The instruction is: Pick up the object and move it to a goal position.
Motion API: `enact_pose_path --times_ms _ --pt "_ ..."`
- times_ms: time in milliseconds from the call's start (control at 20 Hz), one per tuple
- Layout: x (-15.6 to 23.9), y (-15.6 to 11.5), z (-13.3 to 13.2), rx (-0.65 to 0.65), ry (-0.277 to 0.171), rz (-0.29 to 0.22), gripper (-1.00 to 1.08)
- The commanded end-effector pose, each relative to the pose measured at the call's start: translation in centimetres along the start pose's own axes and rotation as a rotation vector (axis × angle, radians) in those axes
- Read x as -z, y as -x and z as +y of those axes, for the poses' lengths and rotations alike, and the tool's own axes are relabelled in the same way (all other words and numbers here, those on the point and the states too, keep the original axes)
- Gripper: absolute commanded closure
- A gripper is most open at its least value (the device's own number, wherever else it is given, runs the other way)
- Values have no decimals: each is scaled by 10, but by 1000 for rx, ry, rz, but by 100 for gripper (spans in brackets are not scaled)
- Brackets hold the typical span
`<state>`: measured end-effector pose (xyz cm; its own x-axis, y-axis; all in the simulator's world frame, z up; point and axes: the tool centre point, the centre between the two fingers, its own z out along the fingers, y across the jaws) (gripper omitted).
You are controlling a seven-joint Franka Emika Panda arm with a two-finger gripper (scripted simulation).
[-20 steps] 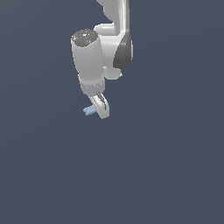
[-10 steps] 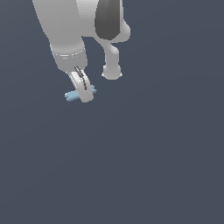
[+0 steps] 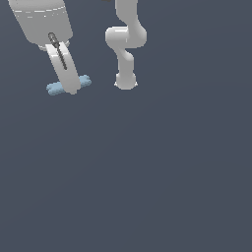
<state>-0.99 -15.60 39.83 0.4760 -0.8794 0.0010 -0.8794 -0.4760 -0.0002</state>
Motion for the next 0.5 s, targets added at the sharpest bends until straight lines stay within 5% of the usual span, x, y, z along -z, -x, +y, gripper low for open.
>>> enact_pose_path --times_ms 0,450 --pt "17 -8 1 1 1 -1 108" --pt "67 -33 4 3 1 -1 108"
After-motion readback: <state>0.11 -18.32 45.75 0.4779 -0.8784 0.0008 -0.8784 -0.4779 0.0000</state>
